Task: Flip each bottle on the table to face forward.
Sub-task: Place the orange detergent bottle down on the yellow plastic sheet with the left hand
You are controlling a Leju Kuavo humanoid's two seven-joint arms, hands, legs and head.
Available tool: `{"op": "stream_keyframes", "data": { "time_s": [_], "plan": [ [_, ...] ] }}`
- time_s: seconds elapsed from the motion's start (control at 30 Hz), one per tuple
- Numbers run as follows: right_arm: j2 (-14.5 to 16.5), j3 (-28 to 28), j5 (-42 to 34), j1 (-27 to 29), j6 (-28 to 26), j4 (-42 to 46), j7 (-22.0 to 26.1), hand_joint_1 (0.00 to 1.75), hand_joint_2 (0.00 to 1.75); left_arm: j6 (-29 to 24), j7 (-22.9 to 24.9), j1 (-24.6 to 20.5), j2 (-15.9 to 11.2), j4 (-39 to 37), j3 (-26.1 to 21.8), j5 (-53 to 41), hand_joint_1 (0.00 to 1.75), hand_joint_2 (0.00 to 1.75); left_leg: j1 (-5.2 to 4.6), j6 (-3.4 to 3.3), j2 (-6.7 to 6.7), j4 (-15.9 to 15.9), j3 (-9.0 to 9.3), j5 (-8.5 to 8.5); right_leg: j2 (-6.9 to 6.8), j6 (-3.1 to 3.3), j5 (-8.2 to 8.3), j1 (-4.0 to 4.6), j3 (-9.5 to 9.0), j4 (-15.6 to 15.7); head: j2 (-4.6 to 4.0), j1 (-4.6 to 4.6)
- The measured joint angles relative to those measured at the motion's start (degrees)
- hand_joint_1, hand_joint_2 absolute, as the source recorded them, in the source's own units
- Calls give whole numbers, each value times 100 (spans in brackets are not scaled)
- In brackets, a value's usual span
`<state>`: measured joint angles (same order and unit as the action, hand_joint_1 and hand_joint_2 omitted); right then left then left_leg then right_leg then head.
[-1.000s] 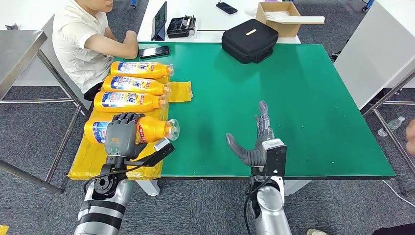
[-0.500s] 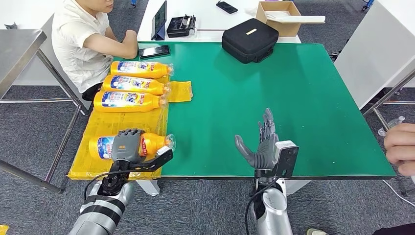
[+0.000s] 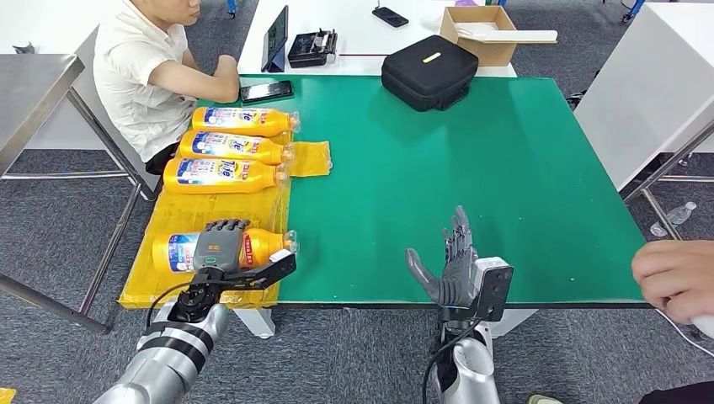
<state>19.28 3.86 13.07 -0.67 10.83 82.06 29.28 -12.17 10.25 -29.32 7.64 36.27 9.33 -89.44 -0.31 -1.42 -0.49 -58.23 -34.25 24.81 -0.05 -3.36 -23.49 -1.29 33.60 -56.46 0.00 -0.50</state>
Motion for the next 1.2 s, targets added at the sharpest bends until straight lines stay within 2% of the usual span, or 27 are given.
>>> {"op": "stream_keyframes", "data": {
  "time_s": [0.07,0.63,1.2],
  "plan": [
    [-11,75,-1,-3,71,-20,57,0,175,252,-46,-112,1,-141,-92,0,0,175,0,0,0,1,18,1,0,0,0,0,-19,0,0,0],
    [-82,663,22,-260,38,-390,1,0,175,1113,25,-785,-2,-996,-511,0,0,175,3,12,7,6,99,13,7,8,-1,6,-96,0,0,0],
    [-110,942,101,-417,-40,-681,4,0,175,767,-258,-812,60,-1143,-422,-1,0,175,3,11,-3,6,105,7,1,9,-4,7,-100,1,0,0]
  ]
}}
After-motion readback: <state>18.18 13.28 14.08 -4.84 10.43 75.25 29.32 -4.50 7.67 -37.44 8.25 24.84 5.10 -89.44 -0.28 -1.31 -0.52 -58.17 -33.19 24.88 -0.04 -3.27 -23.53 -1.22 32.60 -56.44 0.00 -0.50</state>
